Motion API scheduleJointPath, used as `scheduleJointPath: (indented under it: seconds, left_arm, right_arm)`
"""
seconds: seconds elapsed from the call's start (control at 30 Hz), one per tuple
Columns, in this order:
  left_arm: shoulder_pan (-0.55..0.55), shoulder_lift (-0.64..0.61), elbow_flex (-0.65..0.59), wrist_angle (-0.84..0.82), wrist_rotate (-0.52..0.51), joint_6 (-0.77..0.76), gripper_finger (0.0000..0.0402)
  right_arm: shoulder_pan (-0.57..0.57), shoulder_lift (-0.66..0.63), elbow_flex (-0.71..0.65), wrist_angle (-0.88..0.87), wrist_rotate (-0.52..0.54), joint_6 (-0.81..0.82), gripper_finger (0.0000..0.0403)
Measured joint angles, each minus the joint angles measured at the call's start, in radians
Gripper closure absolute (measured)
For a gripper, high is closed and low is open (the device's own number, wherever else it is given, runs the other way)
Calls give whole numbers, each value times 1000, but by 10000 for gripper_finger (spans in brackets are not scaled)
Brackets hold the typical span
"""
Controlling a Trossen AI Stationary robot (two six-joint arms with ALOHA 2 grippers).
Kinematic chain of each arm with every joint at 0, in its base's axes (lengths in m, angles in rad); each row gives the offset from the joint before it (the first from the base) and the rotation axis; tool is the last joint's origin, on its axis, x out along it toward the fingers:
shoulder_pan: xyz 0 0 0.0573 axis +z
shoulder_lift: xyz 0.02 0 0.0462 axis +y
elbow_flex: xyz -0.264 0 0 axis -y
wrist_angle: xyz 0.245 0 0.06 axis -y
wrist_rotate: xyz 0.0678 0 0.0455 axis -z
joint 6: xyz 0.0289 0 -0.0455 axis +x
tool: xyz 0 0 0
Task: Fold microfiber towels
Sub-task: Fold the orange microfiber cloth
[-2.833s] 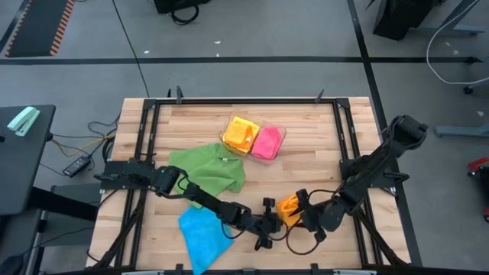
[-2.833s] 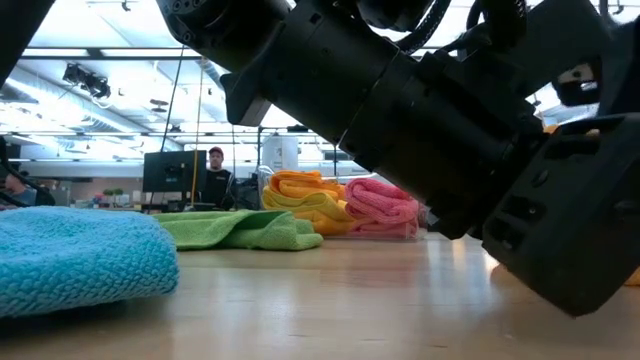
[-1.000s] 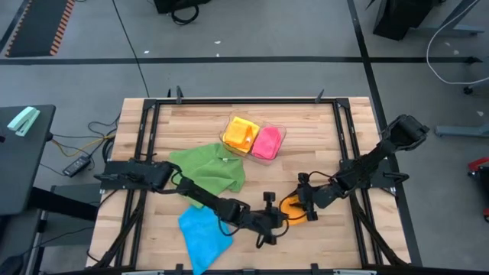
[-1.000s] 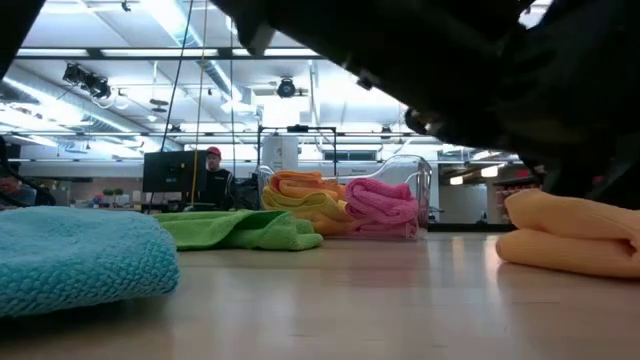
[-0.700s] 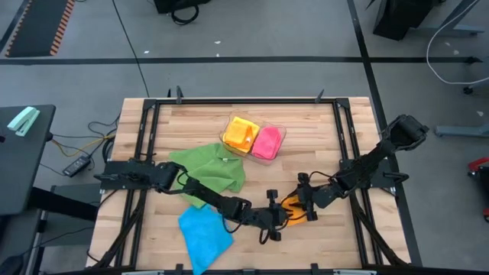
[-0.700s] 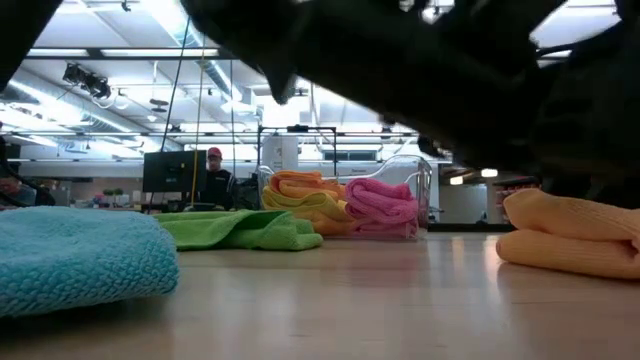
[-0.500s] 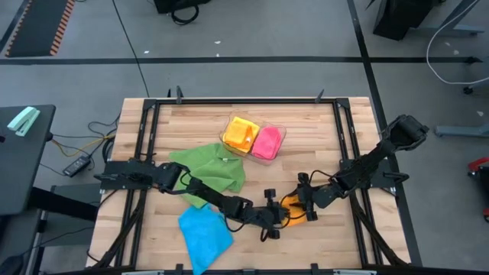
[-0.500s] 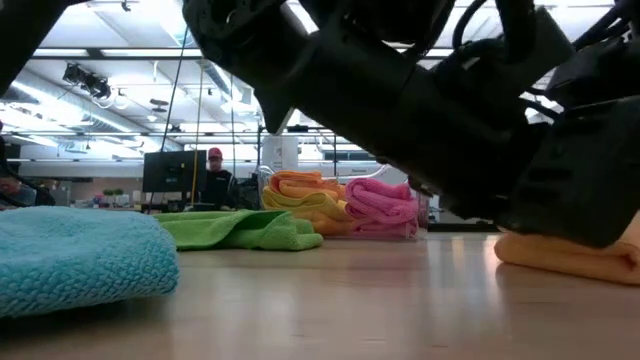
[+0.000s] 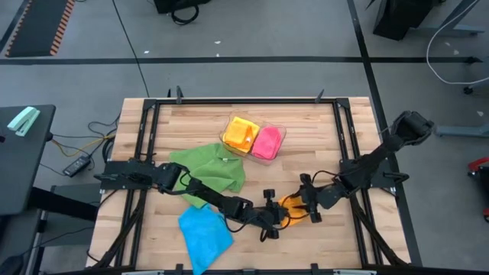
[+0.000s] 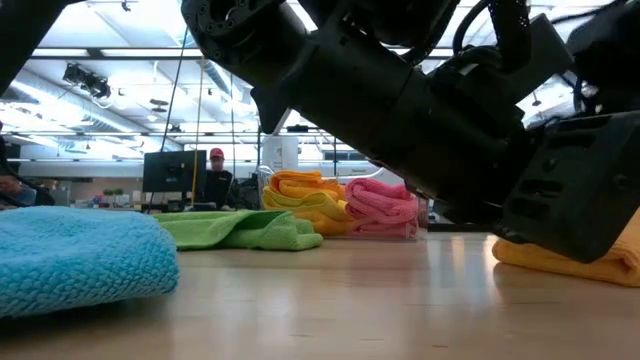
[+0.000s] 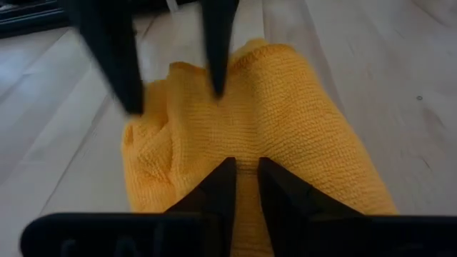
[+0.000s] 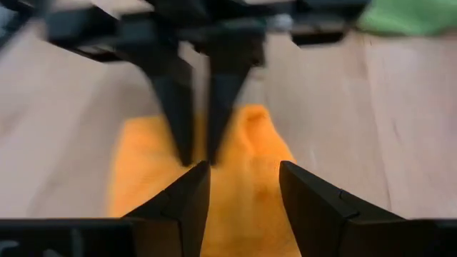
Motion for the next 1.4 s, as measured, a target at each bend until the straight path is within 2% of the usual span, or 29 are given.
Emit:
scheduleJointPath:
  seconds: [0.2, 0.37, 0.5, 0.63, 0.8, 1.03, 1.4]
  left_arm:
    - [0, 0, 0, -4, 1, -17, 331]
    - [0, 0, 0, -5, 2, -24, 328]
    - [-1, 0, 0, -6, 2, -27, 319]
    - [-2, 0, 0, -7, 2, -27, 315]
    - [-4, 0, -1, -8, 1, -27, 316]
    - [-4, 0, -1, -8, 1, -27, 302]
    - [-4, 0, -1, -9, 4, -28, 294]
  right_arm:
    - [104, -30, 1, 18, 0, -15, 226]
    - [134, 39, 1, 56, 72, -12, 228]
    - [122, 120, 1, 98, 90, 10, 227]
    - [99, 203, -1, 109, 88, 99, 210]
    - [104, 275, -1, 143, 102, 167, 166]
    - [124, 218, -5, 130, 79, 167, 118]
    - [146, 129, 1, 117, 95, 83, 90]
